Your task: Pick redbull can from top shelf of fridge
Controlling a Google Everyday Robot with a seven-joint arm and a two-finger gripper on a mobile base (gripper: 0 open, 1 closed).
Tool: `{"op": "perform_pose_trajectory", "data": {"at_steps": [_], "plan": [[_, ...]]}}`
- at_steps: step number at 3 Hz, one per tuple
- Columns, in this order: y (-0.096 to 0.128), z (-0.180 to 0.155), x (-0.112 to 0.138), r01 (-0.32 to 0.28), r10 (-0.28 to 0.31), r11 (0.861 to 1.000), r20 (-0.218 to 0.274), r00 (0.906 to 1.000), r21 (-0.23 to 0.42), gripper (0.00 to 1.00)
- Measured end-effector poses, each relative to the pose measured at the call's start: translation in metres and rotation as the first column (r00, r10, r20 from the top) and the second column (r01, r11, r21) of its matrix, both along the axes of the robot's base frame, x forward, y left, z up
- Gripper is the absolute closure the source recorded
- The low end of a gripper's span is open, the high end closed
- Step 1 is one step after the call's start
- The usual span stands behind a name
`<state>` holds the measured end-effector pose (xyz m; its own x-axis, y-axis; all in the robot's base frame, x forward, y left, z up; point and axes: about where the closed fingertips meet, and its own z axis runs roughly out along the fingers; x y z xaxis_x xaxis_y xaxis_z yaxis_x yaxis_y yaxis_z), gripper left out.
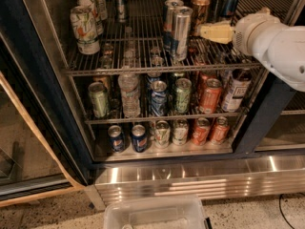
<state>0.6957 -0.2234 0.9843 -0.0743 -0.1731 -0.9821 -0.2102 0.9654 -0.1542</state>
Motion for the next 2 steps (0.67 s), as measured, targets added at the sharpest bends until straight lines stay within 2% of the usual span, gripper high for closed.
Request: {"op": "perform_pose_trajectory", "data": {"at_steps": [2], "plan": [[-0.0111, -0.002, 0.0142, 0.032, -0.032, 0.999, 0.011, 0.9994, -0.004, 0.0]]}}
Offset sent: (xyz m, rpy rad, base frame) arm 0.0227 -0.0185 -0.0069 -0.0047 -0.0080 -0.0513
